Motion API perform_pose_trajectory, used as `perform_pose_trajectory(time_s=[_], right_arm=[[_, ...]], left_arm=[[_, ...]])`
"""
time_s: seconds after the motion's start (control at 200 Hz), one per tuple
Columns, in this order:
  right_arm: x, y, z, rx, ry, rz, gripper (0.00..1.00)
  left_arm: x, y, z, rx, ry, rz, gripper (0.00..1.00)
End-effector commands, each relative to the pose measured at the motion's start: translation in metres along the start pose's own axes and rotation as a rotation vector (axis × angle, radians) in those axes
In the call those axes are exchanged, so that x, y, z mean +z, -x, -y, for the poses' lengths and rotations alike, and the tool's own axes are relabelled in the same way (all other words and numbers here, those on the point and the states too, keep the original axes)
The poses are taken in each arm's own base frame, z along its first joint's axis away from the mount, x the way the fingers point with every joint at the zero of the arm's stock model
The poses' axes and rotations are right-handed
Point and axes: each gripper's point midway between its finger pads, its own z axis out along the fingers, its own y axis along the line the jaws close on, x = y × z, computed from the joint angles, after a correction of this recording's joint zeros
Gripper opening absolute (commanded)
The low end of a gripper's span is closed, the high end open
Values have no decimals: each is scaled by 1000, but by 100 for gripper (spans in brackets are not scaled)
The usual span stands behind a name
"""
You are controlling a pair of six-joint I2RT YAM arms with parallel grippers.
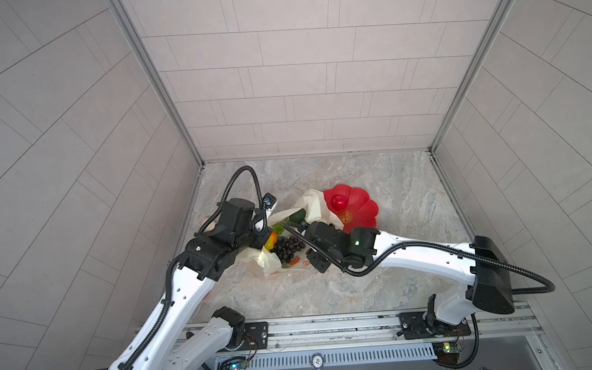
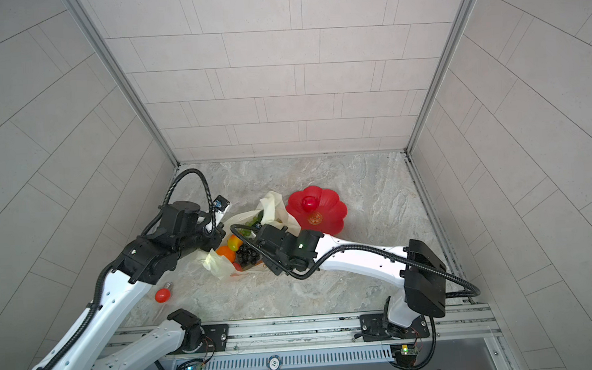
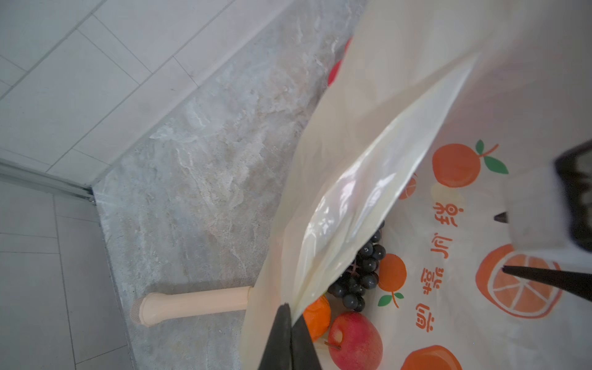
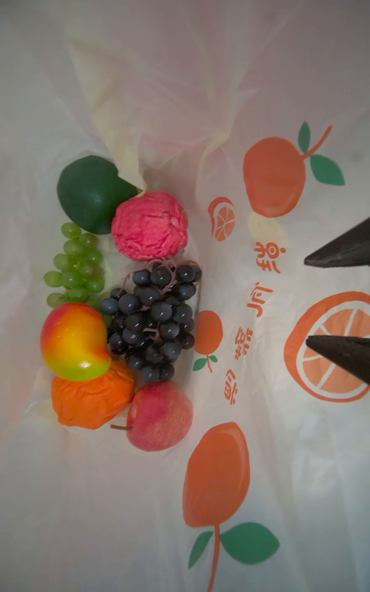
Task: Take fruits out of the plastic bag
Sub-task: Adjust the plastic bag at the center of the board.
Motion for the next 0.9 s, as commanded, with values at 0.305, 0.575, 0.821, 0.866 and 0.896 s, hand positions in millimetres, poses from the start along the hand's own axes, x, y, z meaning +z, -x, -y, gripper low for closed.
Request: perform_pose_trajectory(time_s=[0.305,0.575,0.821,0.866,0.896], right_arm=[[6,-25,-34,-214,27,64,41],[22,-62,-36,-263,51,30,40],[6,-19,-28,-258,-52,101,50],[5,-7,-27,-250,-72,117,51],[6,0,-26,-245,-82,124,52]], left_arm=[[6,5,-12,-117,105,176,0],[4,6,-16,-114,141,227,0],[-3,7,-5,-105,80,270,0],[-4,4,-5,-106,82,271,0],[-4,3,-6,-107,89,272,0]])
